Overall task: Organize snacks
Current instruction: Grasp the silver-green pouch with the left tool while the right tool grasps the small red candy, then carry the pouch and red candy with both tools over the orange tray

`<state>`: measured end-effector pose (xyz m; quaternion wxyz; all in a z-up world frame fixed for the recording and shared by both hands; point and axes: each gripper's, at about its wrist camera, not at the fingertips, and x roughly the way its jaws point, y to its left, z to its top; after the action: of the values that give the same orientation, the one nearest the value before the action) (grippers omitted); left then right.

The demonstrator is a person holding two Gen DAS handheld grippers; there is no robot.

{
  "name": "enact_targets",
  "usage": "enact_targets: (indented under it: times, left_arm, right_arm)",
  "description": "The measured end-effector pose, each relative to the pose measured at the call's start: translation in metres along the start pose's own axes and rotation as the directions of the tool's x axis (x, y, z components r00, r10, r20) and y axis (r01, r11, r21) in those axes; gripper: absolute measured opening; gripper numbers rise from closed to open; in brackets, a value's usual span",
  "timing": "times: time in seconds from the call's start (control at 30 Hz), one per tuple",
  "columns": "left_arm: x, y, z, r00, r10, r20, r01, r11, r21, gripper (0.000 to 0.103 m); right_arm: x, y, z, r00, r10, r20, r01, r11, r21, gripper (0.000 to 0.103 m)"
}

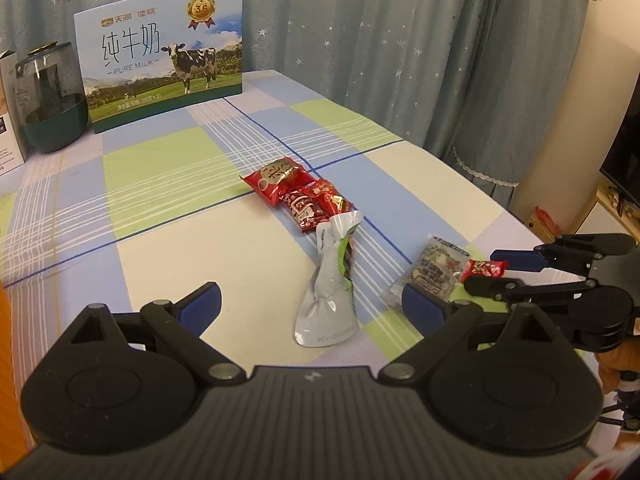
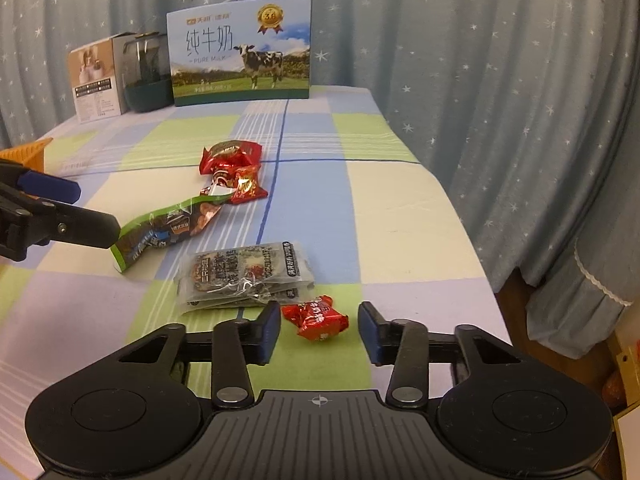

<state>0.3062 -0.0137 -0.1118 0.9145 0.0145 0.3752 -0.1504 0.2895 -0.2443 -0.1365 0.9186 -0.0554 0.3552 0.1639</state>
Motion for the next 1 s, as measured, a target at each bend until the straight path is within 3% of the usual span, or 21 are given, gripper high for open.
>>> enact_targets:
  times: [0.13,0.17,0.43,0.53,0.63,1.0]
  left_arm:
    - [0.007,0.002,0.002,1.000,-0.022,-0.011,0.022,1.000,-0.009,0.087]
    - [0.008,0.002,0.002,0.999,-0.032,-0.015,0.032,0.999,-0.009,0.085]
    - [0.027,-0.005,0.003,0.998,-0.062,-0.026,0.063,0.998,0.020,0.066]
    - [0.035,-0.006,0.003,0.998,-0.048,-0.037,0.050,0.998,0.043,0.046]
    - [0.041,-0.006,0.001,0.998,-0.044,-0.048,0.046,0.998,0.046,0.033]
    - [0.020,-0.004,-0.014,0.995,-0.035,-0.097,0.033,0.999,-0.022,0.027]
  right_arm:
    - [-0.002,0.001,-0.002,1.000,-0.006,0.005,0.006,1.000,0.023,0.026]
    - [-0.003,0.001,-0.002,1.000,-0.006,0.006,0.006,1.000,0.028,0.020]
    - [-0.021,0.003,-0.005,0.999,-0.031,0.031,0.028,0.995,0.091,0.020]
    - [-0.024,0.004,-0.005,0.999,-0.030,0.038,0.026,0.995,0.101,0.020]
    - [-0.025,0.005,-0.005,0.999,-0.028,0.037,0.023,0.993,0.112,0.020]
    - [-0.041,0.007,-0.003,0.999,-0.014,0.037,0.009,0.990,0.141,0.020]
